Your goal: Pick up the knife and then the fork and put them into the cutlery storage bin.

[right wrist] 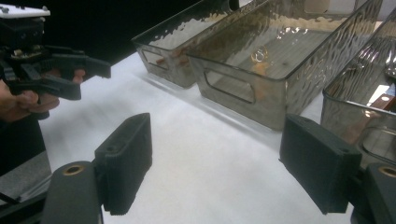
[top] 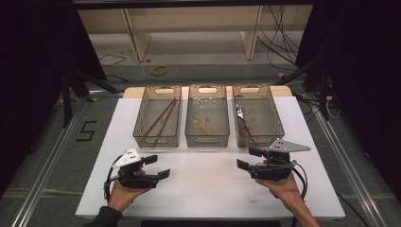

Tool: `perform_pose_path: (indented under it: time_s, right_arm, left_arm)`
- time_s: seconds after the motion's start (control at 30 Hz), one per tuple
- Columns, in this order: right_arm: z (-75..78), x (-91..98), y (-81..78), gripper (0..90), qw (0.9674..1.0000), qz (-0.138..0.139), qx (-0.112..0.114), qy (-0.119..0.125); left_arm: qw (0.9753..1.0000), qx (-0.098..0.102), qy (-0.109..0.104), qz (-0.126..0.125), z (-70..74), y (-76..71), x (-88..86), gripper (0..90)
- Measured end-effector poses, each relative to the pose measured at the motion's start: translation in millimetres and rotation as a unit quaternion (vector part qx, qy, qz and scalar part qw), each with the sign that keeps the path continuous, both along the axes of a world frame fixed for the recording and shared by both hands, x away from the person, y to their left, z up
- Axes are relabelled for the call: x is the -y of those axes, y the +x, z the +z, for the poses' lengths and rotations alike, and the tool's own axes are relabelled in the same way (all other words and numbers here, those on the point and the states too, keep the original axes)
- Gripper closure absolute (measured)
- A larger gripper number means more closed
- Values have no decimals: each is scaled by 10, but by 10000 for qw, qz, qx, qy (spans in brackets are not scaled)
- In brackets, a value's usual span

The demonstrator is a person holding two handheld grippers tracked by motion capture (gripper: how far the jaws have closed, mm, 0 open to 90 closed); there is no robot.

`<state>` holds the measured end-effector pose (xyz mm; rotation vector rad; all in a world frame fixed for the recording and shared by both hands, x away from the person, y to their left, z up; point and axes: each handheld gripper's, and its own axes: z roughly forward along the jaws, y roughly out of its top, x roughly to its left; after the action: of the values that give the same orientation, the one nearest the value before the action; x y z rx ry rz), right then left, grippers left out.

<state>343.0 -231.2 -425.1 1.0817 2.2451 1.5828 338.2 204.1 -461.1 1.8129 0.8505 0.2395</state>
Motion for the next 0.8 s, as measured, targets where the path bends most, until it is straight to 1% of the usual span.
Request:
perform_pose_path:
  time_s: [0.23, 0.37, 0.43, 0.63, 0.8]
  right_arm:
    - [-75, 29, -108, 258, 10000, -18, 82, 29]
    - [-137, 64, -142, 258, 9999, -60, 112, -97]
    - [-152, 84, -153, 259, 9999, -80, 86, -75]
    - [-157, 105, -162, 257, 9998, -129, 141, -8]
    - [-153, 105, -166, 255, 9998, -142, 172, -11]
  left_arm:
    - [10000, -31, 1, -34, -3, -1, 8, 187]
    - [10000, -31, 22, -52, -5, -1, 12, 187]
    - [10000, -26, 28, -58, -5, 1, 12, 187]
    - [10000, -28, 27, -67, -6, 1, 14, 187]
    - [10000, -27, 32, -70, -6, 1, 15, 187]
